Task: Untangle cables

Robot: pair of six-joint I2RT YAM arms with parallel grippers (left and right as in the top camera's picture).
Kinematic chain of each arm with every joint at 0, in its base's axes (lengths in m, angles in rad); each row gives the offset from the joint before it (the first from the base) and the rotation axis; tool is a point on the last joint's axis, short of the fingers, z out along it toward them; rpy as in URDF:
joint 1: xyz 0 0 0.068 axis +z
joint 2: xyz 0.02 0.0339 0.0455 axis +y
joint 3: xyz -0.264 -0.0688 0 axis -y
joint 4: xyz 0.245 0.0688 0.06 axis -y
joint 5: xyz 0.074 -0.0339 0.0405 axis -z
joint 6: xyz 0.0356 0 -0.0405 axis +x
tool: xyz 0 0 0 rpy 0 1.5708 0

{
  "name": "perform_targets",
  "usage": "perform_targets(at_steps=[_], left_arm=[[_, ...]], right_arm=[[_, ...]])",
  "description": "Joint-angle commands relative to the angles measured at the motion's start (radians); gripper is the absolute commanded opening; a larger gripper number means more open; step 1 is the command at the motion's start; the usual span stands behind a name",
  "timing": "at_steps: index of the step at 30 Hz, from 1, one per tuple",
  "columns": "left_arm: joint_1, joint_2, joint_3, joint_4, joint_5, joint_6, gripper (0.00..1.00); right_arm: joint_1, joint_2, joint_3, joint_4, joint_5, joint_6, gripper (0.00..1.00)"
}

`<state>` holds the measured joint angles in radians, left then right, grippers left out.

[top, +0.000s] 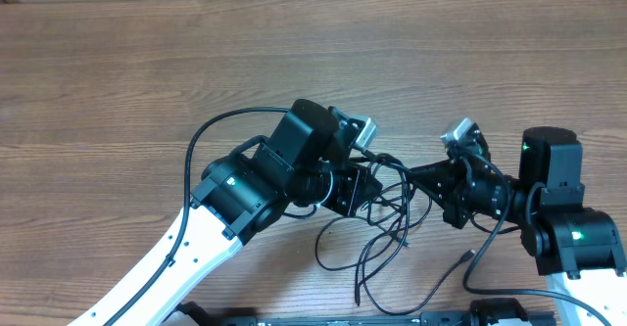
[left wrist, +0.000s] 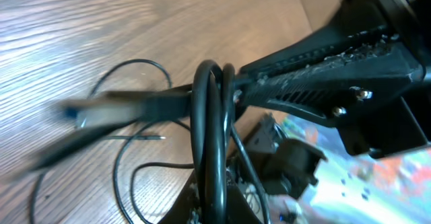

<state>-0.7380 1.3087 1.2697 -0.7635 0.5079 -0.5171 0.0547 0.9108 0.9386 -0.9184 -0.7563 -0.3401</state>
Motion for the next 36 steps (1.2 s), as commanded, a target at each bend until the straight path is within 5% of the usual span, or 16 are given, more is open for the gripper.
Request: perform_targets(at_steps=[1,9,13,18,22,32,34,36], left_arm=[[-0.001,-0.005,0.008,-0.034,-0.137,-0.132,0.04],[-0.001,-0.005,0.008,-0.049,-0.175,-0.185,0.04],[-0.001,-0.005,0.008,-0.048,-0.172,-0.173,0.04],[-0.001,-0.005,0.008,-0.048,-0.159,-0.103,0.04],[-0.001,-0.005,0.008,-0.046,-0.109,-0.048,0.04],[-0.001,-0.005,0.008,0.033,0.036,-0.006,0.04],[-0.001,-0.005,0.008,0.037,0.036,-0.006,0.04],[-0.002,-0.005,0.008,0.037,0.036,-0.006,0.04]], right_arm=[[-0.004,-0.004,0.011,0.004,0.280,0.198,0.04],[-0.004,-0.004,0.011,-0.008,0.524,0.378,0.04],[-0.003,-0.004,0.011,-0.008,0.432,0.298,0.05],[-0.003,-0.004,0.011,-0.020,0.126,0.068,0.53],[-0.003,-0.004,0.011,-0.033,-0.013,-0.051,0.66],[-0.003,-0.002,0.011,-0.069,-0.054,-0.131,0.64],[-0.003,-0.002,0.011,-0.073,-0.054,-0.135,0.54],[-0.003,-0.002,0.011,-0.072,-0.053,-0.135,0.34]])
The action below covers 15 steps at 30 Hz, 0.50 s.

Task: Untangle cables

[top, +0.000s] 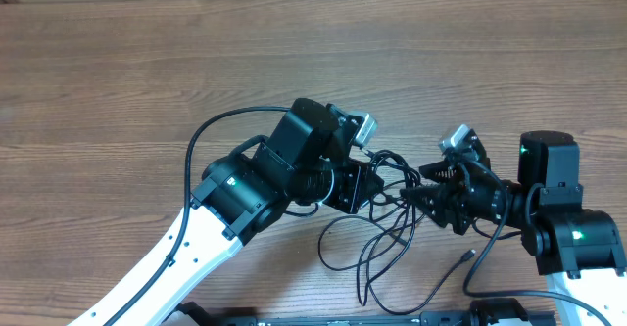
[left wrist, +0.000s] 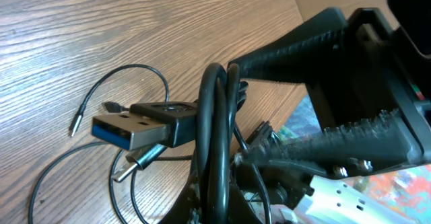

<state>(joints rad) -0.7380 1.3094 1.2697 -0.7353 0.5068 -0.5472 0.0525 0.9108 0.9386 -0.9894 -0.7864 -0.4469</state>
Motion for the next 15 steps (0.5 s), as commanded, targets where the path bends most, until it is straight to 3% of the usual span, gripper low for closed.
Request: perform_targets(at_steps=[1,5,10,15], left_arm=[[-0.002,-0.006,0.008,0.007,0.037,0.024,0.04],[-0.001,-0.006,0.008,0.006,0.035,0.023,0.04],[-0.001,-0.006,0.008,0.001,0.010,-0.012,0.04],[-0.001,-0.006,0.008,-0.019,-0.051,-0.074,0.04]], right_arm=[[-0.001,-0.002,0.011,-0.001,-0.023,-0.029,0.24],[-0.001,-0.002,0.011,0.000,-0.023,-0.030,0.04],[-0.001,-0.002,0.011,-0.001,-0.011,-0.017,0.04],[-0.002,-0.002,0.011,0.014,0.219,0.192,0.04]])
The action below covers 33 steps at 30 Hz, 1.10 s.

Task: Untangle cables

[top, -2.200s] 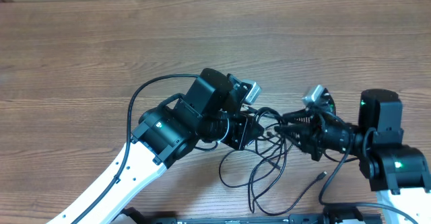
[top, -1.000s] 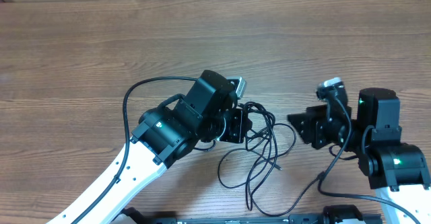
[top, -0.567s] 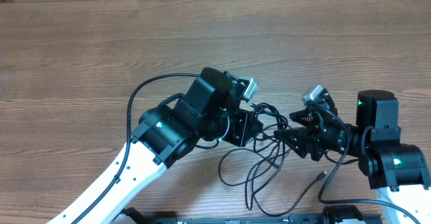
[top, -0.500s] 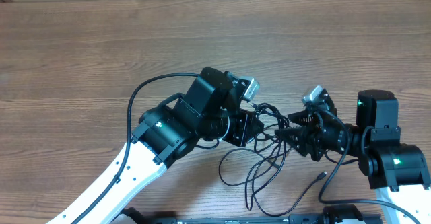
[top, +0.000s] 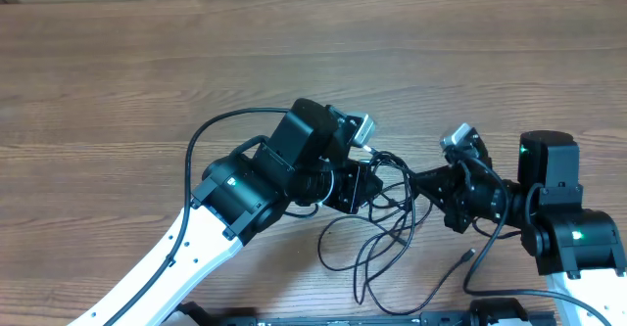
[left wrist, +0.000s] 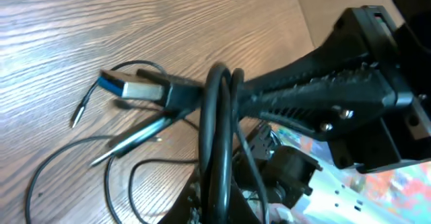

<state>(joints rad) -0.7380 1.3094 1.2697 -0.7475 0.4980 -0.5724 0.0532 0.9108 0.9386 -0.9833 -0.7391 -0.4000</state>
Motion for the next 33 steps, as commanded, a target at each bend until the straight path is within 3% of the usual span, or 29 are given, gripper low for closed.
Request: perform_targets(at_steps=[1,5,9,15,16,19,21,29,33], left_arm=[[-0.001,-0.006,0.008,-0.008,-0.047,-0.060,0.04],[0.000,-0.006,0.008,-0.003,-0.054,-0.112,0.04],[0.000,-0.006,0.008,-0.004,-0.013,-0.089,0.04],[0.000,-0.006,0.008,-0.004,-0.008,-0.077,0.04],[0.000,-0.006,0.008,-0.004,-0.009,-0.077,0.04],[0.000,-0.006,0.008,-0.004,-0.027,-0.077,0.04],[0.000,-0.006,0.008,-0.005,-0.029,-0.061,0.04],[0.000,-0.006,0.008,-0.003,-0.031,0.037,0.04],[0.000,-0.006,0.009,0.001,-0.031,0.182,0.04]], right_arm=[[-0.003,-0.002,0.011,0.008,0.205,0.171,0.04],[-0.003,-0.002,0.011,0.008,0.375,0.327,0.04],[-0.003,-0.002,0.011,0.008,0.462,0.409,0.04],[-0.003,-0.002,0.011,0.006,0.481,0.435,0.04],[-0.003,-0.002,0.011,0.006,0.468,0.433,0.11],[-0.003,-0.003,0.011,0.005,0.427,0.433,0.63],[-0.003,-0.002,0.011,0.004,0.411,0.429,0.78],[-0.003,-0.003,0.011,-0.003,0.222,0.322,0.87],[-0.003,-0.003,0.011,0.005,0.086,0.288,0.97]])
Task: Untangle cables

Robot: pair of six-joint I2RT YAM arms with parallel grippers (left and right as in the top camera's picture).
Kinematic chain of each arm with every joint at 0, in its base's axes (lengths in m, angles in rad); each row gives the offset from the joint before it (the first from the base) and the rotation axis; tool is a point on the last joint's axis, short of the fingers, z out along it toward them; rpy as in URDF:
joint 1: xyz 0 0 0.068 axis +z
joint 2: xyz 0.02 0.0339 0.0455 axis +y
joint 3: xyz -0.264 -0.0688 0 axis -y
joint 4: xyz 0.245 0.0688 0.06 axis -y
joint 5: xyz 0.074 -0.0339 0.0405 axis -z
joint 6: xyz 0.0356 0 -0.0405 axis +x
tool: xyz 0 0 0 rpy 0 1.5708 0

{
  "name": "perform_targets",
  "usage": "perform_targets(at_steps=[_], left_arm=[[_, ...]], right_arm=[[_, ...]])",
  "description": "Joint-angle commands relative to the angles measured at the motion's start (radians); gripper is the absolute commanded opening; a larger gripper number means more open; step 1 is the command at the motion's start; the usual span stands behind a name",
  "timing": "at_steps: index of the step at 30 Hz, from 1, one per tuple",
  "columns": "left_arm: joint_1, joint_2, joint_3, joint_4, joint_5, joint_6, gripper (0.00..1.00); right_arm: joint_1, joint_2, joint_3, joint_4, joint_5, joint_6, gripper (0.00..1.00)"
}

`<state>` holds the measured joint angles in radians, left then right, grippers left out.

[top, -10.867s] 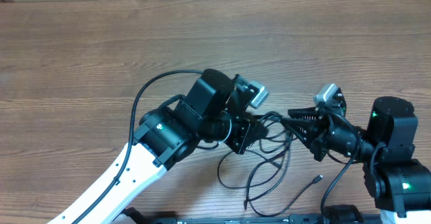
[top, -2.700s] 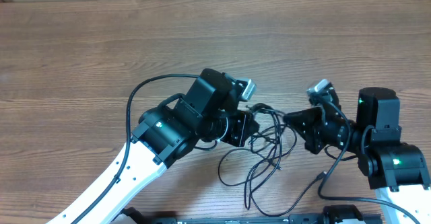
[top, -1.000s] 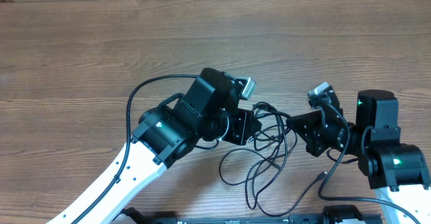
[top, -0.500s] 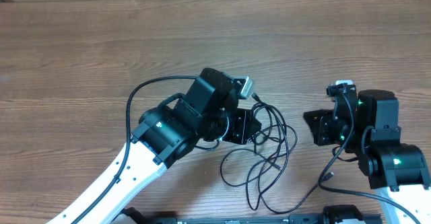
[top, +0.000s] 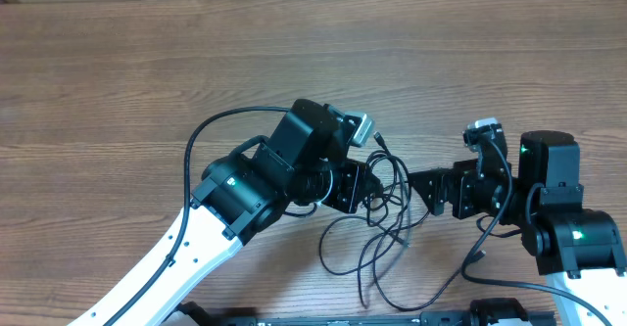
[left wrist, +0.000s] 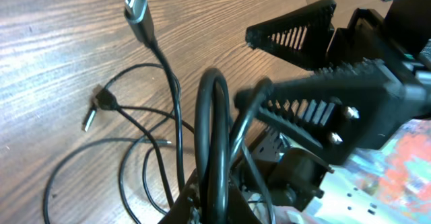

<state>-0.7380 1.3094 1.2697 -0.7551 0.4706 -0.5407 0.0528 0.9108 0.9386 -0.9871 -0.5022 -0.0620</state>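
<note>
A tangle of thin black cables lies on the wooden table between the two arms. My left gripper is shut on a thick black cable loop that stands up out of its jaws; in the overhead view the left gripper sits at the tangle's left edge. A cable with a USB-C plug rises past the loop. My right gripper is open, its ribbed fingers spread just right of the loop with nothing between them. From overhead the right gripper is at the tangle's right edge.
Loose cable ends with small plugs lie on the wooden table left of the loop. One cable trails off the right arm toward the front edge. A long cable arcs over the left arm.
My right gripper was shut close against the loop with a USB-A plug beside it; now it is open and further right. The USB-A plug is out of view and a USB-C plug shows.
At first my right gripper was shut at the loop held by my left gripper, a blurred plug beside it. Then it stood open there by a USB-A plug, then shut again. Now it is open and back to the right. The left gripper has held the loop throughout.
</note>
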Motion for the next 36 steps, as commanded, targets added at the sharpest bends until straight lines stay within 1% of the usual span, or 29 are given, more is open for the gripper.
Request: perform_targets(at_steps=[1,3,5,6,12,16,19,20,23,24,25,26,28,29,34,36], left_arm=[[0.000,-0.006,0.009,0.008,-0.003,0.193,0.04],[0.000,-0.006,0.009,0.012,-0.003,0.277,0.04],[0.000,-0.008,0.009,0.025,-0.002,0.329,0.04],[0.000,-0.010,0.009,0.042,-0.002,0.375,0.04],[0.000,-0.024,0.014,0.083,-0.003,0.483,0.04],[0.000,-0.035,0.033,0.083,-0.012,0.569,0.04],[0.000,-0.050,0.057,0.082,-0.110,0.571,0.04],[0.000,-0.066,0.081,0.082,-0.201,0.571,0.04],[0.000,-0.094,0.127,0.082,-0.370,0.571,0.04],[0.000,-0.110,0.156,0.082,-0.473,0.571,0.04],[0.000,-0.119,0.176,0.084,-0.543,0.571,0.04],[0.000,-0.126,0.192,0.085,-0.606,0.571,0.04],[0.000,-0.128,0.241,0.116,-0.777,0.571,0.04],[0.000,-0.128,0.260,0.138,-0.818,0.572,0.04],[0.000,-0.127,0.292,0.192,-0.810,0.616,0.04],[0.000,-0.124,0.292,0.196,-0.810,0.616,0.04]], right_arm=[[-0.002,-0.003,0.011,0.010,-0.181,-0.059,0.97],[-0.002,-0.003,0.011,0.008,-0.251,-0.099,1.00],[-0.002,-0.005,0.011,0.009,-0.315,-0.132,1.00],[-0.002,-0.009,0.011,0.011,-0.345,-0.139,1.00],[-0.002,-0.039,0.011,0.011,-0.375,-0.153,1.00],[-0.002,-0.059,0.011,0.012,-0.370,-0.157,1.00],[-0.002,-0.060,0.011,0.008,-0.344,-0.156,1.00],[-0.002,-0.060,0.011,0.003,-0.321,-0.151,1.00],[-0.002,-0.060,0.011,-0.007,-0.252,-0.128,1.00],[-0.002,-0.060,0.011,-0.007,-0.183,-0.072,1.00],[-0.002,-0.060,0.011,-0.007,-0.127,-0.029,1.00],[-0.002,-0.060,0.011,-0.007,-0.098,-0.007,1.00],[-0.002,-0.060,0.011,-0.007,-0.024,0.053,1.00],[-0.002,-0.060,0.011,-0.007,-0.014,0.059,1.00],[-0.002,-0.060,0.011,-0.007,-0.014,0.059,1.00],[-0.002,-0.060,0.011,-0.007,-0.014,0.059,1.00]])
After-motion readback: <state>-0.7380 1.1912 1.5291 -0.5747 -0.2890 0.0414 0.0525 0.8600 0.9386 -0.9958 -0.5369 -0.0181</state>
